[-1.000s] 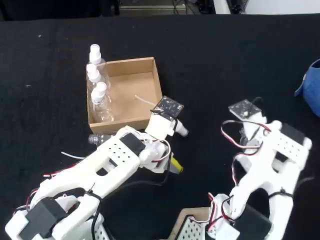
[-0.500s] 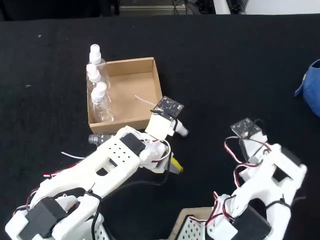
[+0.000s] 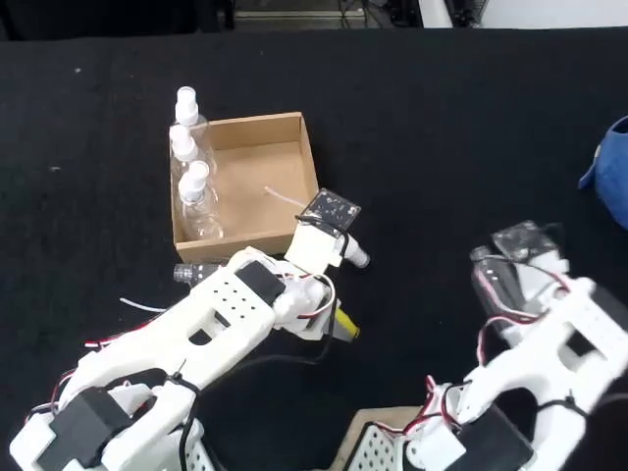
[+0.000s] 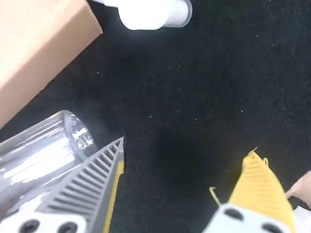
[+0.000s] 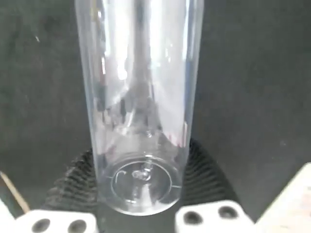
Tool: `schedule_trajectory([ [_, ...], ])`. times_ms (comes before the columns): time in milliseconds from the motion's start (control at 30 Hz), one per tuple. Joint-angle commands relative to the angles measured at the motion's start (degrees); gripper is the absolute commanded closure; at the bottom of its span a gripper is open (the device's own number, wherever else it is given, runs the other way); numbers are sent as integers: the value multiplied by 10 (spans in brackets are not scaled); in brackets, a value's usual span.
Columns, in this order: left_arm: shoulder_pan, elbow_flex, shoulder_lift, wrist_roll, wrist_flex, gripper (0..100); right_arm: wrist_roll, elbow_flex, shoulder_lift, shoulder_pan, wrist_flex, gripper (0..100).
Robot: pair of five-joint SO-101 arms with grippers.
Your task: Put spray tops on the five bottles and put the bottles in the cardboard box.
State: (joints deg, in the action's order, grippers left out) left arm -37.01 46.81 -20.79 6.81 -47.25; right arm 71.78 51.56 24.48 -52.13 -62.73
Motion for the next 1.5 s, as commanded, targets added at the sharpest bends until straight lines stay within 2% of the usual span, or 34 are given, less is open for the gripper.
schedule_trajectory([
  [0,3,-7,-17,0,11,759,88,-28,26,-66,-27,959],
  [133,3,-7,-17,0,11,759,100,14,30,-77,-27,766],
  [233,3,-7,-17,0,10,759,92,0,31,-76,-35,700],
  [467,3,-7,-17,0,11,759,47,-70,27,-24,-132,696],
  [633,3,-7,-17,0,9,759,-31,-57,26,34,-33,694],
  [800,3,-7,-17,0,9,759,-33,4,26,63,10,694],
  [967,3,-7,-17,0,9,759,-33,64,26,61,55,694],
  [1100,3,-7,-17,0,9,759,-32,120,27,60,112,707],
  [1133,3,-7,-17,0,9,759,-32,125,27,60,115,737],
  [1167,3,-7,-17,0,9,759,-32,125,30,60,115,792],
  [1233,3,-7,-17,0,9,759,-33,111,31,61,115,974],
  [1267,3,-7,-17,0,9,759,-33,101,31,62,114,992],
  [1300,3,-7,-17,0,9,759,-34,87,32,60,106,950],
  [1367,3,-7,-18,0,8,759,-39,48,32,65,68,988],
  [1467,3,-7,-23,0,6,759,-95,-30,32,84,-16,988],
])
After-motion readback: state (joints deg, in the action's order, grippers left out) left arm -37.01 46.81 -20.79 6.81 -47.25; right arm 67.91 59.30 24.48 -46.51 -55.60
